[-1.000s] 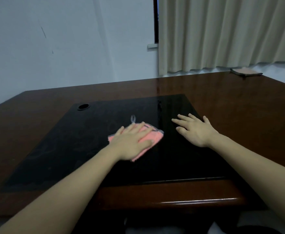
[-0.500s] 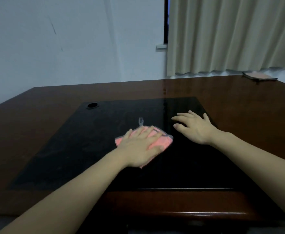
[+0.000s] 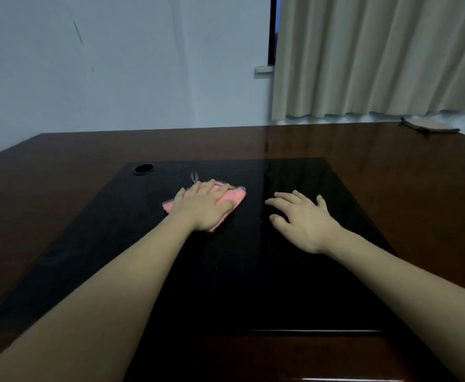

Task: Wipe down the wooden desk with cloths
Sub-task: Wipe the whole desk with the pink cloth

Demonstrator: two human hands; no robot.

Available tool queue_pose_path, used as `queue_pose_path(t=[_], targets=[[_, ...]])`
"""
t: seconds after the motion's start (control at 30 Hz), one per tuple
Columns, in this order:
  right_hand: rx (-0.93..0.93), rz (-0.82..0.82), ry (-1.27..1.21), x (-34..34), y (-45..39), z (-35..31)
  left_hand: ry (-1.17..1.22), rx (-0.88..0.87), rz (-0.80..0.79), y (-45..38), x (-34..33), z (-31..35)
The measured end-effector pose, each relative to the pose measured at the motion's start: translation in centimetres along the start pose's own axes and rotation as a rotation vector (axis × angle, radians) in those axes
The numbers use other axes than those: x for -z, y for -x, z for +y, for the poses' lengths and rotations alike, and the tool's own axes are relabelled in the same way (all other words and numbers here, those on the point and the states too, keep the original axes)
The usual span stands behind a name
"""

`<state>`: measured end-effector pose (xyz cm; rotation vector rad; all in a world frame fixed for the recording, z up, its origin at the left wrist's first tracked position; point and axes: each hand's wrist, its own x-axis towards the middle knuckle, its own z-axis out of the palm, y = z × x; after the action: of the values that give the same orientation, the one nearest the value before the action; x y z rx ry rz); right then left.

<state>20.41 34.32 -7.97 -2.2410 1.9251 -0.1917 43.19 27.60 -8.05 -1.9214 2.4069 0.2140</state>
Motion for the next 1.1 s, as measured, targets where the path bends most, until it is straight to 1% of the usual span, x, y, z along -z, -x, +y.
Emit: queue_pose_path(t=[0.1,0.17,0.37,0.47,0.53,0.63,0.8,0.87,0.93,1.0,1.1], targets=[[0.011,0.013,-0.009,0.1,0.1,0.0,0.02,0.026,0.002,-0.3,0.2,0.6],[0.012,0.016,-0.003,0.1,0.1,0.0,0.018,0.001,0.005,0.9,0.2,0.8],[0.01,0.0,0.008,0.1,0.0,0.1,-0.042,-0.249,-0.042,10.5,-0.9,0.3],[0.009,-0.024,0.012,0.2,0.0,0.2,-0.049,-0.319,-0.073,14.7,-1.4,-0.9],[0.011,-0.025,0.014,0.1,0.0,0.3,-0.036,-0.308,-0.086,15.2,-1.3,-1.5],[0.007,-0.003,0.018,-0.2,0.1,0.4,-0.046,-0.242,-0.074,12.0,-0.8,-2.1],[0.011,-0.007,0.005,-0.1,0.3,0.3,-0.013,-0.018,-0.025,3.4,0.2,-3.0],[0.01,-0.008,-0.004,0.0,0.4,0.3,0.01,0.066,-0.001,1.4,0.2,-2.3],[0.016,-0.007,-0.007,0.0,0.4,0.2,0.028,0.114,0.011,0.7,0.2,-1.5],[0.023,-0.002,-0.005,0.0,0.4,0.2,0.026,0.108,0.017,1.3,0.1,-1.2],[0.019,0.0,0.007,0.0,0.3,0.2,0.0,-0.003,-0.005,4.8,-0.1,-0.8]])
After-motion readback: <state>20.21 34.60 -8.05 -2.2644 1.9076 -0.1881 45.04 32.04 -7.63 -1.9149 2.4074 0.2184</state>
